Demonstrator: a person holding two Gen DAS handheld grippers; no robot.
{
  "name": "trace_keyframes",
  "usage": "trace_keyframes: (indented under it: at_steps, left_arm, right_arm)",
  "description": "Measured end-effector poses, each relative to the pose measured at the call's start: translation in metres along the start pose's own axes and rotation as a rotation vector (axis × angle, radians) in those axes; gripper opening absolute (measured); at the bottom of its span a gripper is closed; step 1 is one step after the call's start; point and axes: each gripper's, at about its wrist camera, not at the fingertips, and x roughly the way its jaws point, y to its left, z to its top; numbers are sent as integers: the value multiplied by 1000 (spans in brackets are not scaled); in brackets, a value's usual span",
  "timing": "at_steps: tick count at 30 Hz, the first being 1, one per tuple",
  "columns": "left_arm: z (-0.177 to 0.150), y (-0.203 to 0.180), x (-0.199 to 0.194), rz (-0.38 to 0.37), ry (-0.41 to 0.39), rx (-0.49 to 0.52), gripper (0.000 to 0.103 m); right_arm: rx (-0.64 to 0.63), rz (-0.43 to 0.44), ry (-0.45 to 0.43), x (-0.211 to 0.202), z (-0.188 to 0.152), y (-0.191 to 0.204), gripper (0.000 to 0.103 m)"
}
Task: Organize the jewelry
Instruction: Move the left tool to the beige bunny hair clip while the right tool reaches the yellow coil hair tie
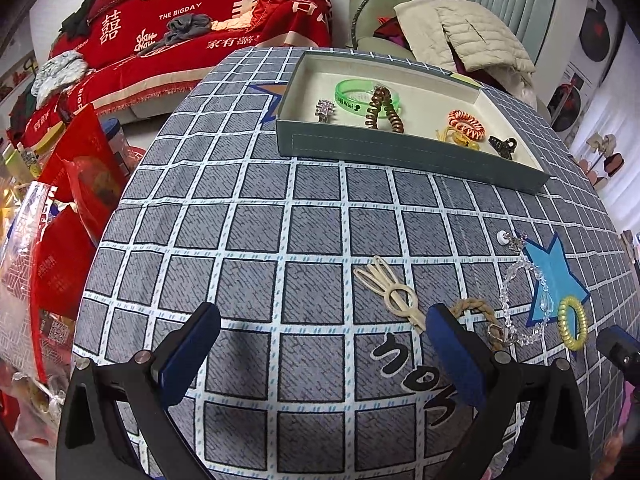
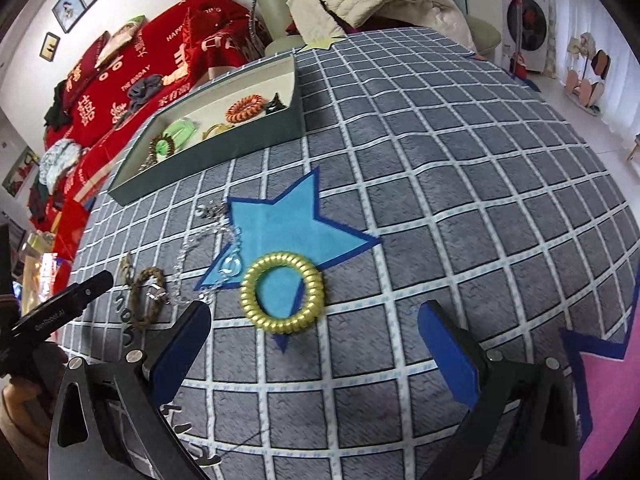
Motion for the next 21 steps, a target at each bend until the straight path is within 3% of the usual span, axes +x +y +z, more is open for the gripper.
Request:
trace_keyframes:
  at_steps: [8, 15, 21]
  left_arm:
    - [2, -4, 11, 17, 19, -2, 103]
    - [3, -9, 11, 31, 12, 22, 103]
    - [2, -12, 9, 33, 18, 26, 103]
  right_arm:
    - [-32, -68, 10, 9, 7, 0, 103]
    - [-133, -134, 19, 21, 7, 11, 78]
    - [-219, -171, 4, 22, -2, 23, 72]
